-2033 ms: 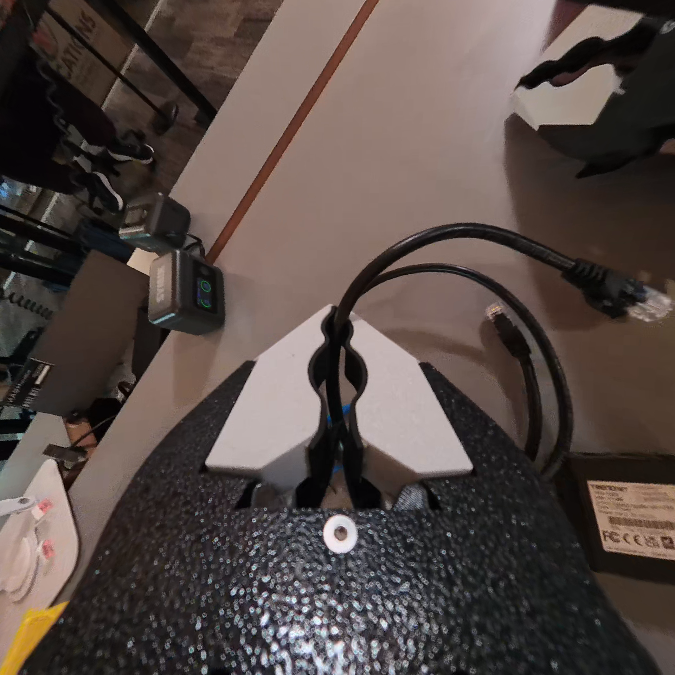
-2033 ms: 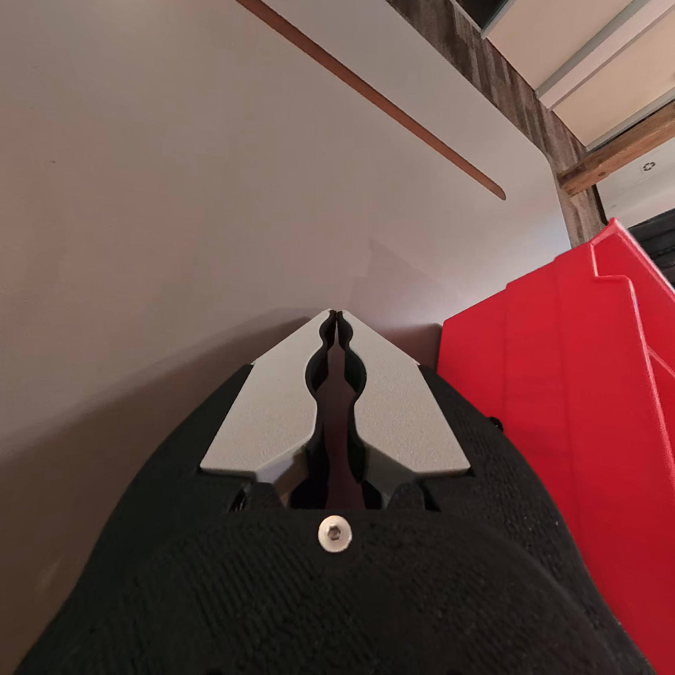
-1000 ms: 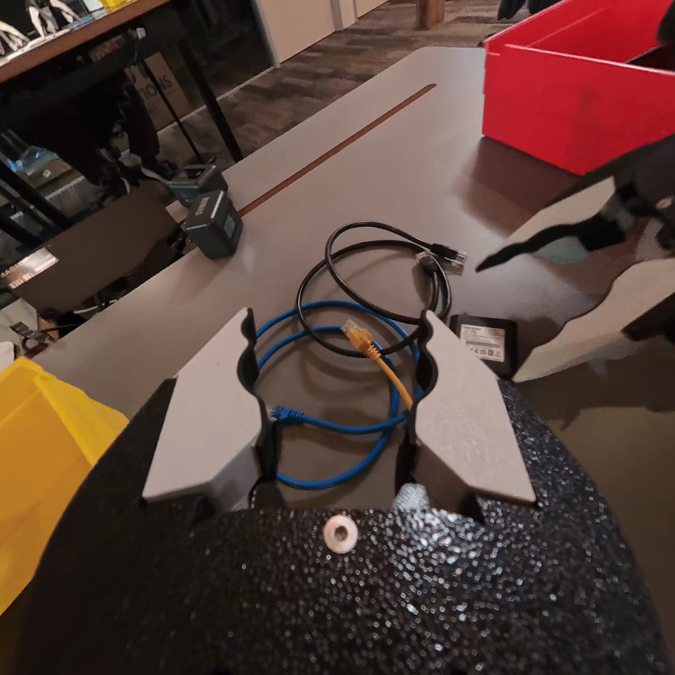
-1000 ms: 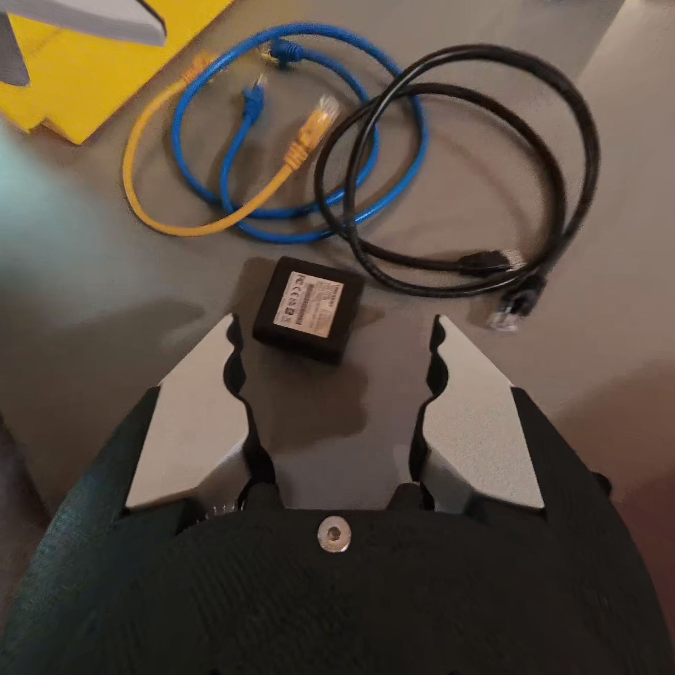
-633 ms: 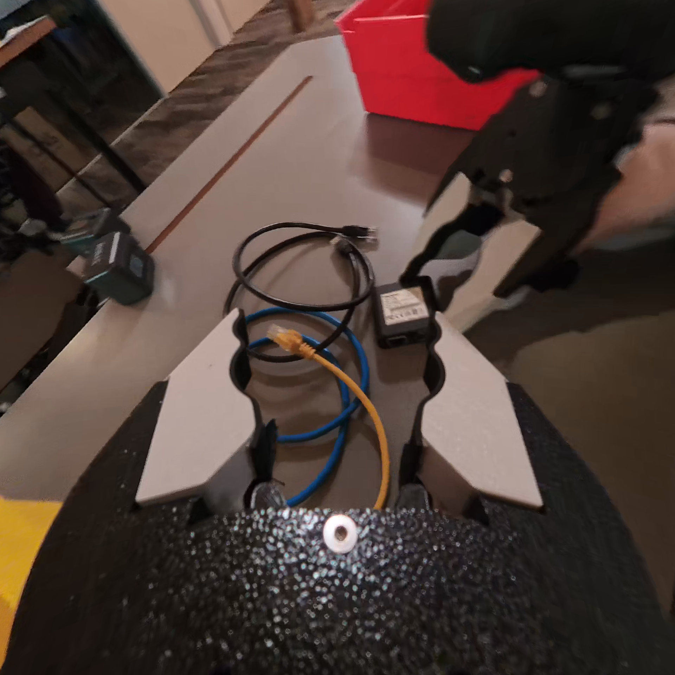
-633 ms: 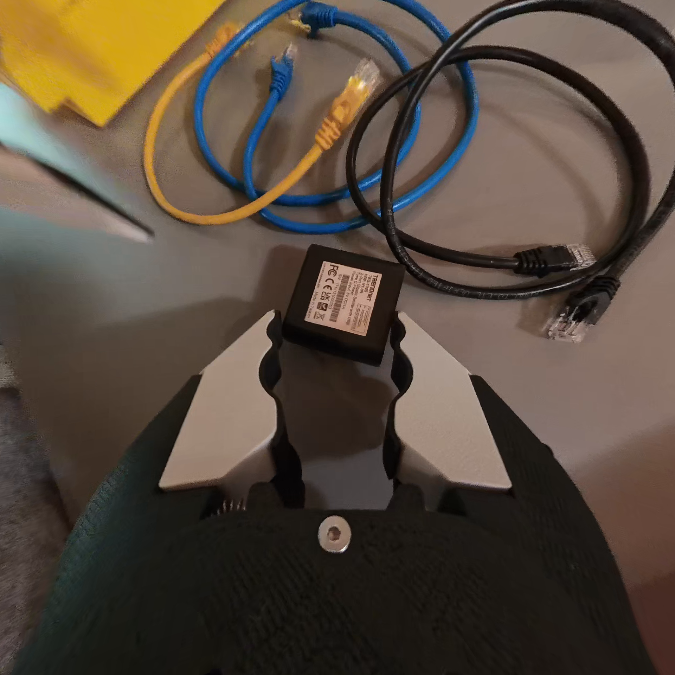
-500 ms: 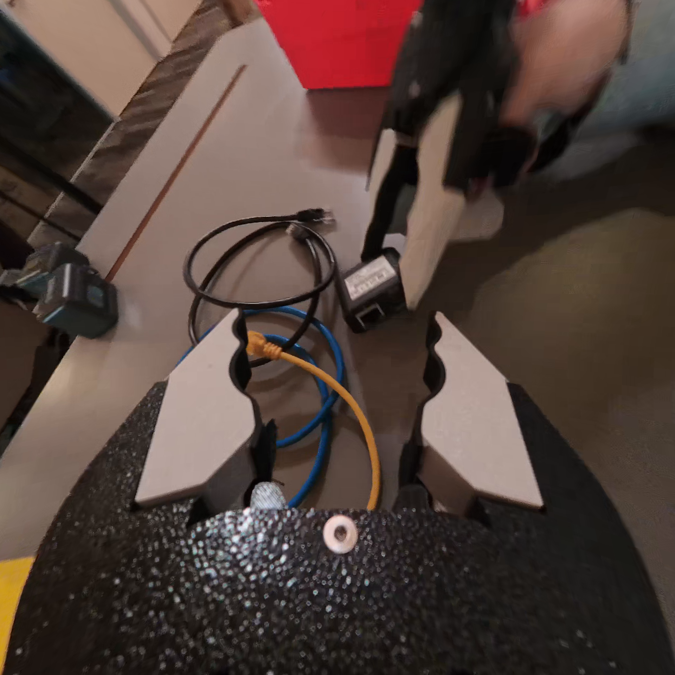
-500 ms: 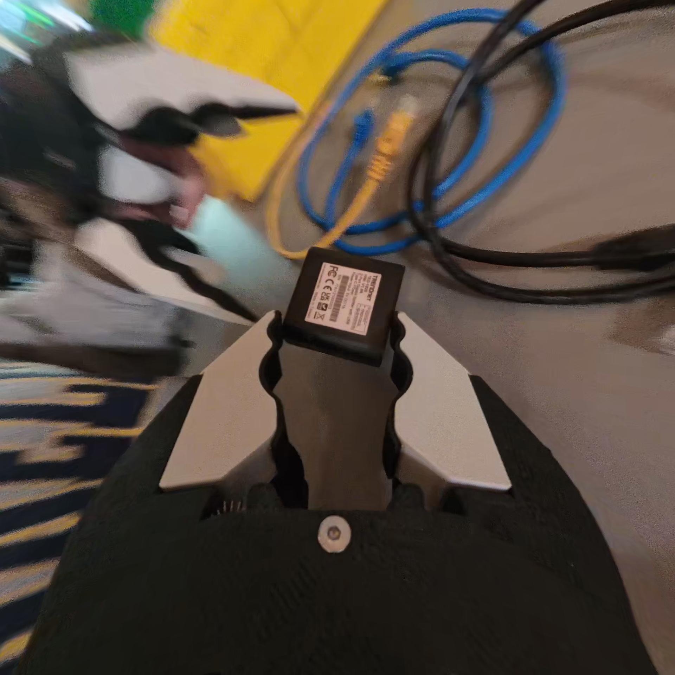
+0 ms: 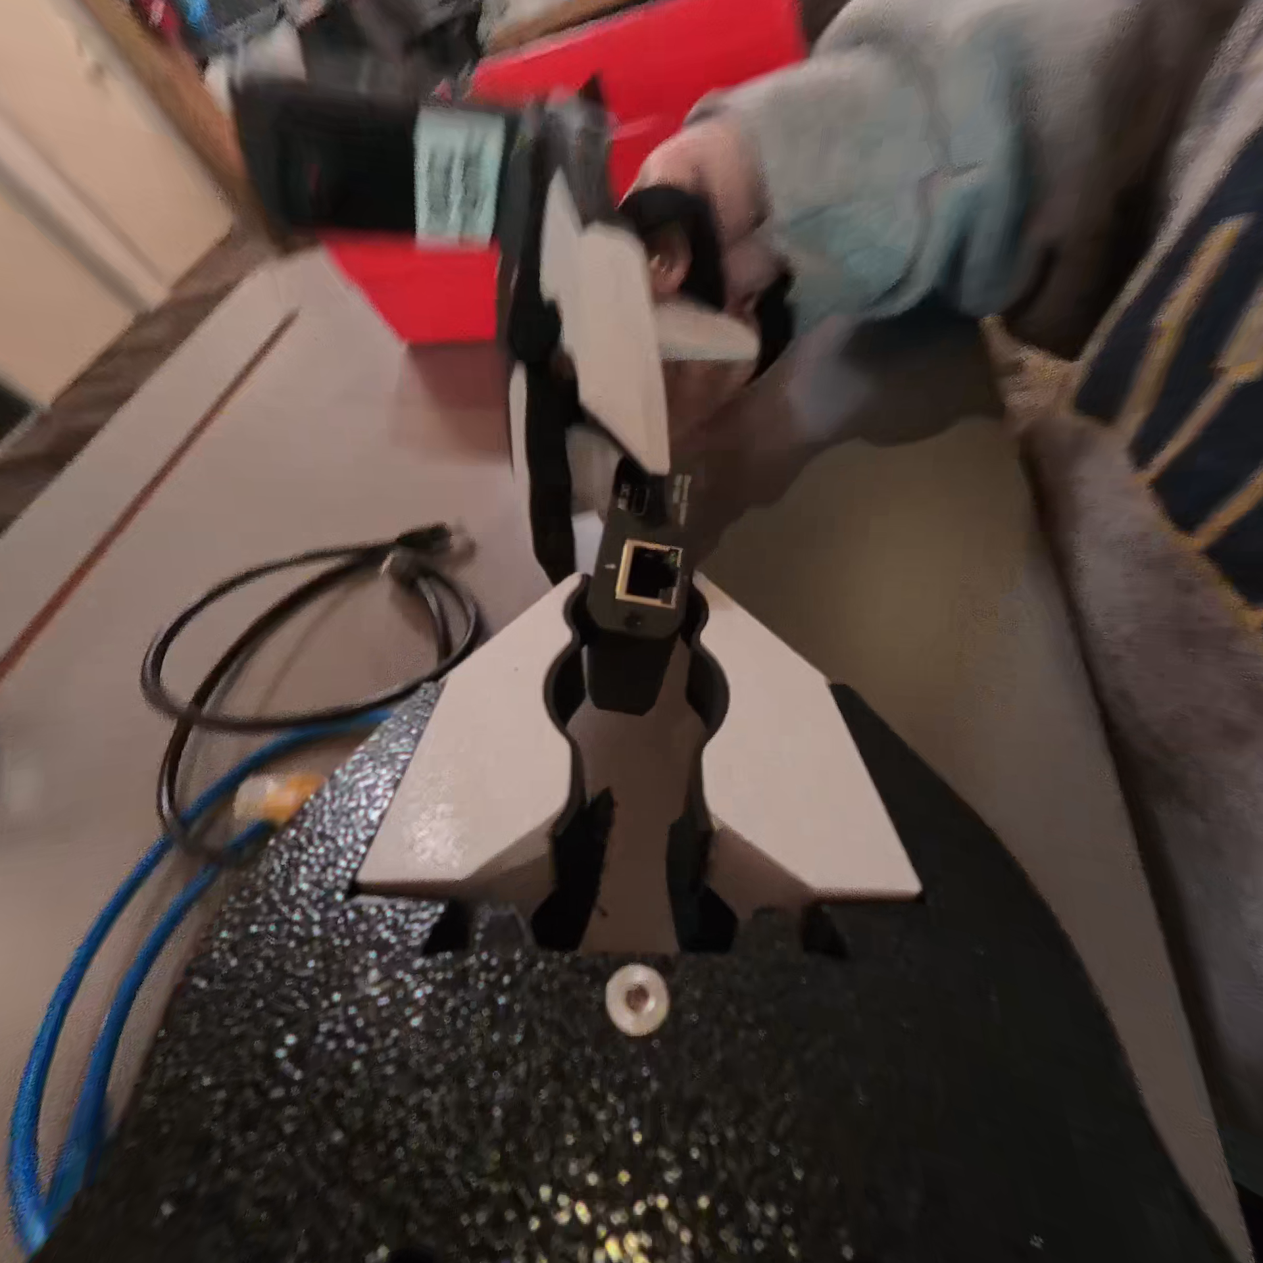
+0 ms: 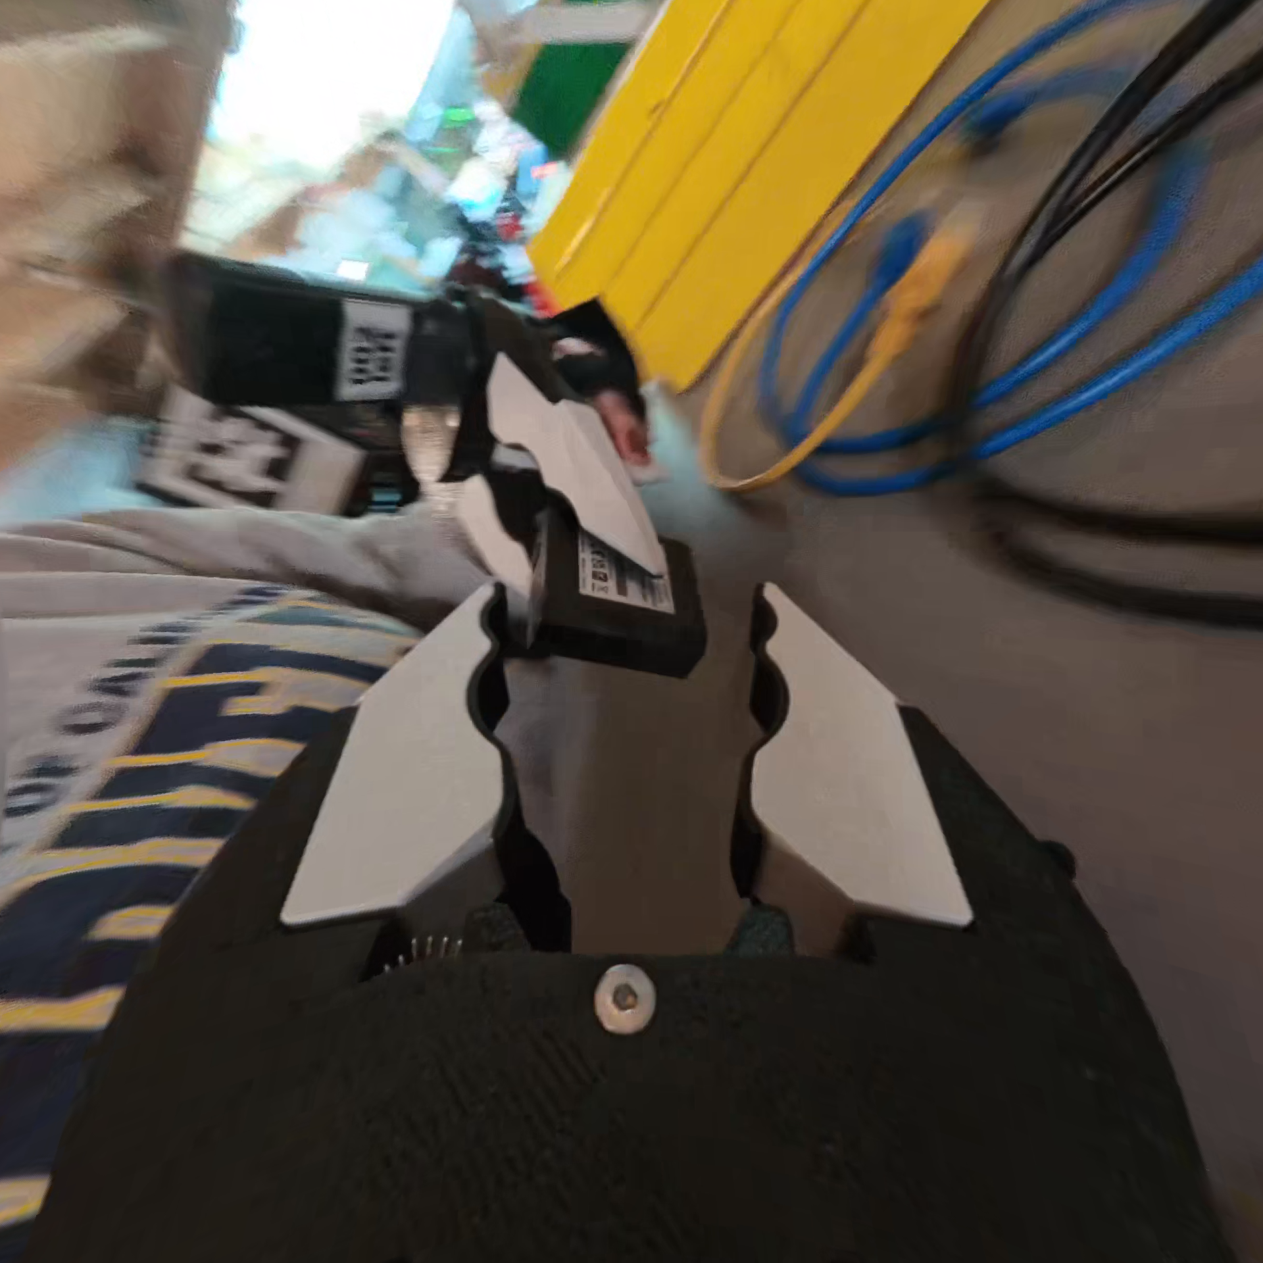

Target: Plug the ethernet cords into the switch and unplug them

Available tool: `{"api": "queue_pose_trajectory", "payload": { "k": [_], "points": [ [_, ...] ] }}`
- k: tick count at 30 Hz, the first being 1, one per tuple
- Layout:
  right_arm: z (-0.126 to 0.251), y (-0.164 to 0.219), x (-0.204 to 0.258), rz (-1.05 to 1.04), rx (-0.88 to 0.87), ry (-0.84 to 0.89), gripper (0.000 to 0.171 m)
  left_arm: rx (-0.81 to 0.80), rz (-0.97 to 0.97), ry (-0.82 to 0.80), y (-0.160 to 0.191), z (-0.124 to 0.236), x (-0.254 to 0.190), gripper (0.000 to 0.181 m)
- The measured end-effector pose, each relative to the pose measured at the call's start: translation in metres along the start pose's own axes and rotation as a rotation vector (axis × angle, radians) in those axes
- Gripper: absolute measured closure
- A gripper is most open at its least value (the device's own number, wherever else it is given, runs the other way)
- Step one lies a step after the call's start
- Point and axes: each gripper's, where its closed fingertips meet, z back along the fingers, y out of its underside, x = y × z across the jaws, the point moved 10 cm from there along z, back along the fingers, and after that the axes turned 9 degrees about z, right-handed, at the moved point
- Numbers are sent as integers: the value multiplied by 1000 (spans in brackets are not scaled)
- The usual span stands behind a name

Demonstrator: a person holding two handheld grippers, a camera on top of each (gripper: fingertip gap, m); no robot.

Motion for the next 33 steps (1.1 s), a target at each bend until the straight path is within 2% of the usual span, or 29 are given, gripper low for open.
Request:
{"api": "queue_pose_trajectory", "payload": {
  "k": [1,3,6,9,12,14,17,20,22,26,29,32,33],
  "points": [
    [6,-4,2,104,-11,113,99,48,35,-35,3,-1,3,157],
    [10,-9,18,358,6,261,102,150,84,-69,8,-4,5,158],
    [-3,-5,40,698,192,404,108,251,90,-30,10,-9,2,158],
    [-16,4,43,814,354,433,120,260,87,26,8,-9,1,157],
    [-21,9,39,746,340,332,146,238,88,91,5,-7,1,158],
    [-21,10,36,710,287,320,147,233,88,86,4,-5,1,158],
    [-15,7,31,610,154,384,150,163,142,-7,3,-3,7,128],
    [-6,2,18,382,-48,496,150,73,123,-251,0,-2,15,99],
    [-3,1,14,250,-200,484,150,43,85,-430,-1,-5,16,80],
    [-6,-3,17,70,-462,405,150,79,-81,-794,-7,-17,11,65],
    [-11,-4,21,-76,-591,275,150,199,-468,-1034,-9,-26,6,77],
    [-13,-3,19,-214,-645,165,151,227,-802,-1139,-9,-30,-4,100],
    [-13,-2,19,-250,-654,136,150,218,-865,-1149,-10,-30,-7,115]
  ]
}}
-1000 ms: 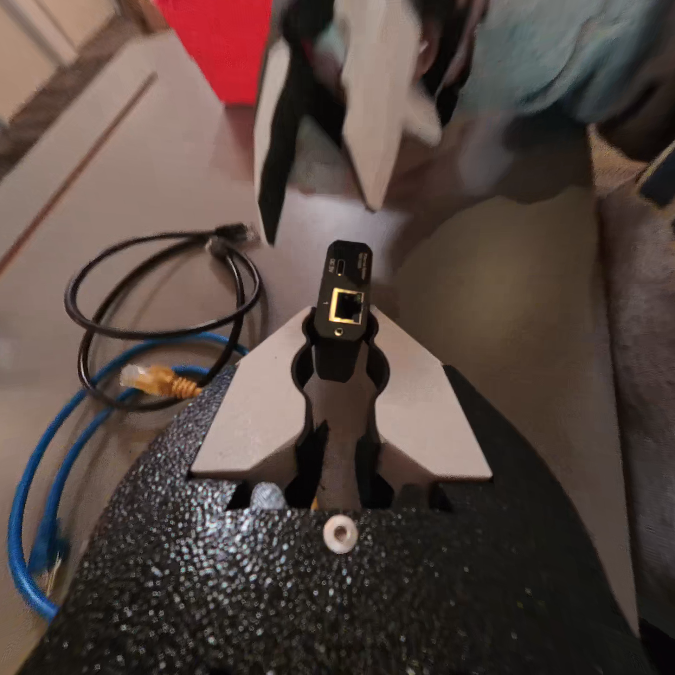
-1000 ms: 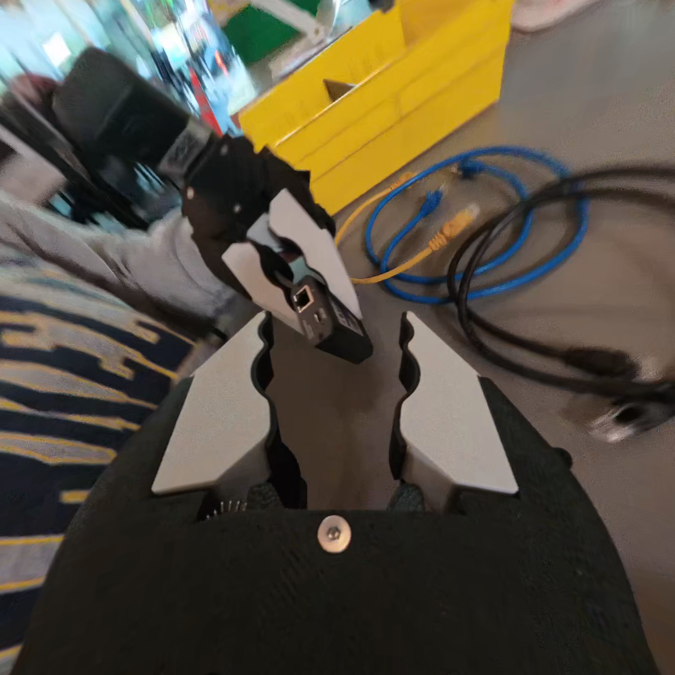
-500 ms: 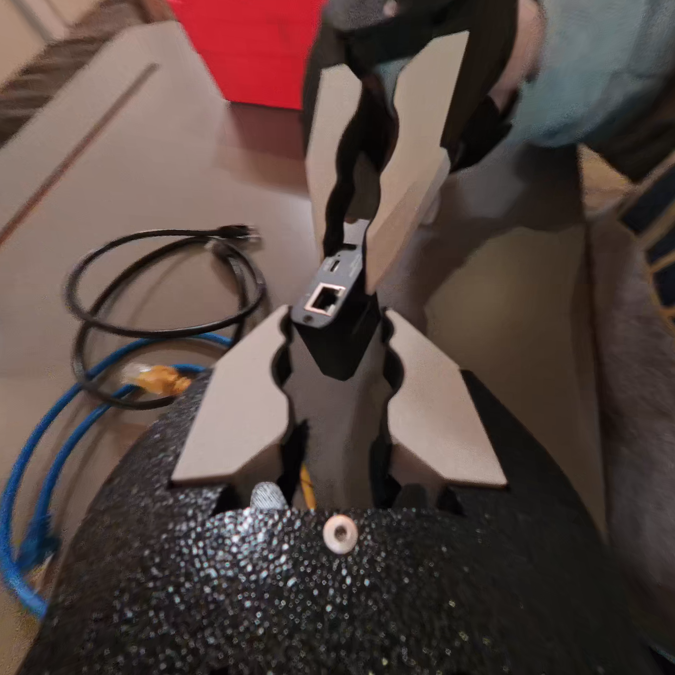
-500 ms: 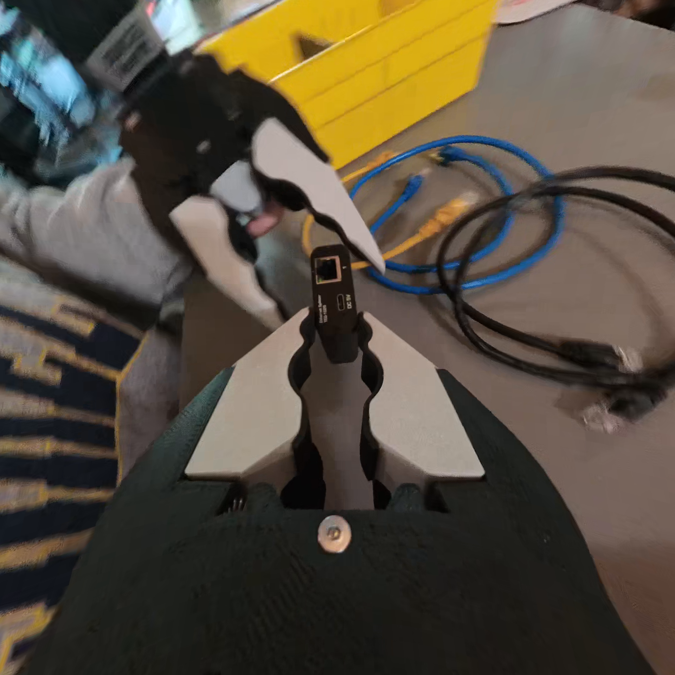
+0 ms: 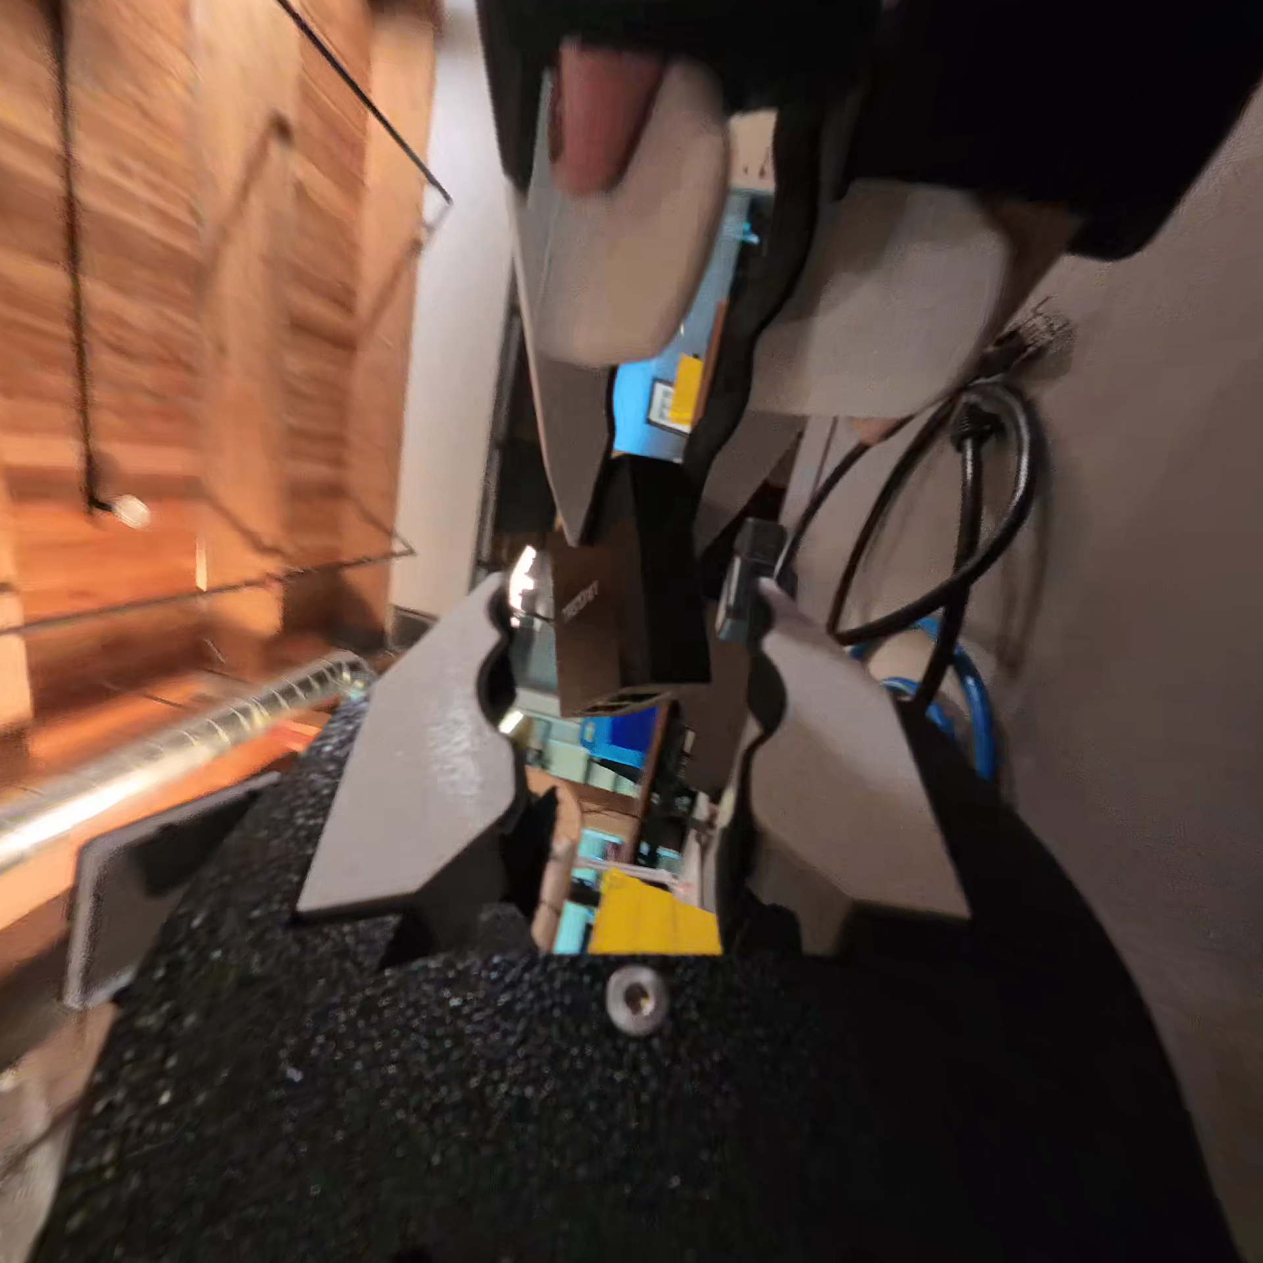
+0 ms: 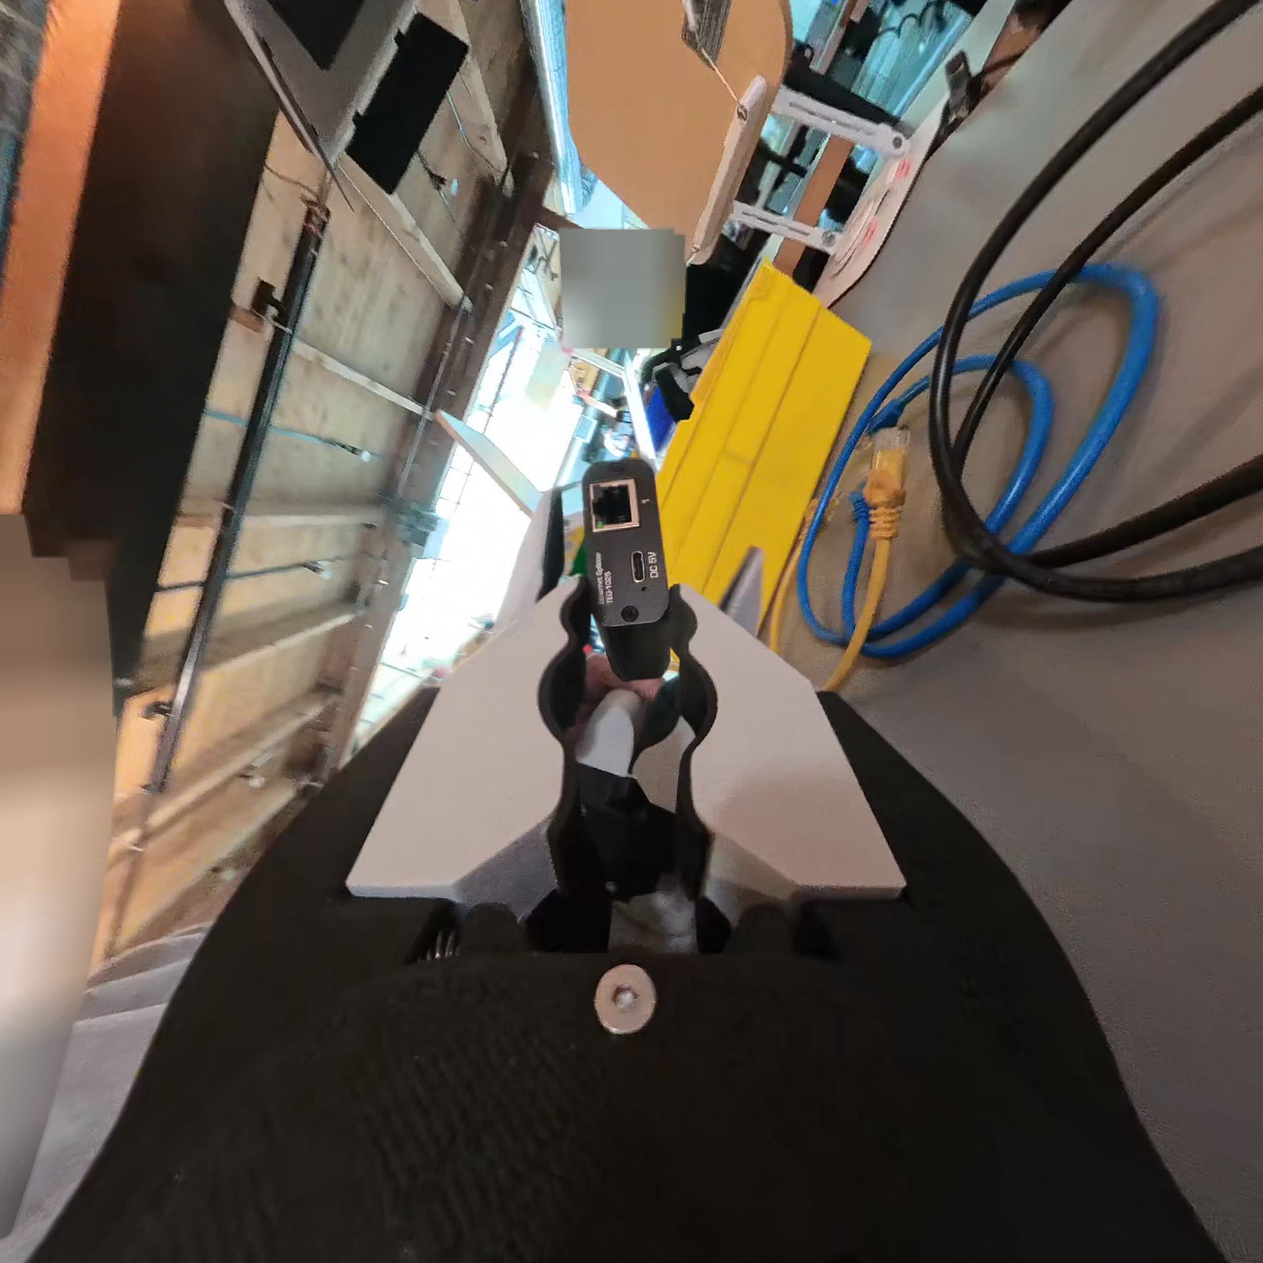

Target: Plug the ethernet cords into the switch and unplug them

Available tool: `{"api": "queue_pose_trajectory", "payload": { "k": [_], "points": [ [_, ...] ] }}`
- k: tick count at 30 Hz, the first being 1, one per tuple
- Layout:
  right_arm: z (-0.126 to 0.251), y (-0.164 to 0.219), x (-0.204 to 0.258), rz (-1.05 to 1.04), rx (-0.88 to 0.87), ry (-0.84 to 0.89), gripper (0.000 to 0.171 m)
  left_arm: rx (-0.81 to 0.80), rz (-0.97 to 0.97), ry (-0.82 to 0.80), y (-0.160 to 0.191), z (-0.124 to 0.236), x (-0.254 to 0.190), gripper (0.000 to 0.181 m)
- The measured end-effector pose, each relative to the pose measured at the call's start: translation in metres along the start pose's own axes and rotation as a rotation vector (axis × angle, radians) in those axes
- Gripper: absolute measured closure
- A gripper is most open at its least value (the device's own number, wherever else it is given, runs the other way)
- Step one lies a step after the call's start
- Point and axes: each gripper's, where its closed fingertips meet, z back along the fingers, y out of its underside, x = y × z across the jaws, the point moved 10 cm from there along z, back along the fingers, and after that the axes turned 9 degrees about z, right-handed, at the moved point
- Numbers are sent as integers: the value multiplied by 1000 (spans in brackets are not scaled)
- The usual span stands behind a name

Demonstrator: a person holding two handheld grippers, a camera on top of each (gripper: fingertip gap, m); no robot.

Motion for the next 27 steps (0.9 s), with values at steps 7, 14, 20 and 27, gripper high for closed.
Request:
{"api": "queue_pose_trajectory", "payload": {
  "k": [7,14,20,27],
  "points": [
    [3,-7,8,111,-7,35,125,-13,114,44,8,5,10,159],
    [29,-71,-10,701,185,598,135,-138,964,284,41,8,40,159],
    [18,-97,-48,673,536,780,143,-267,1200,483,59,25,34,160],
    [6,-112,-86,453,687,743,148,-317,1240,605,59,28,29,159]
  ]
}}
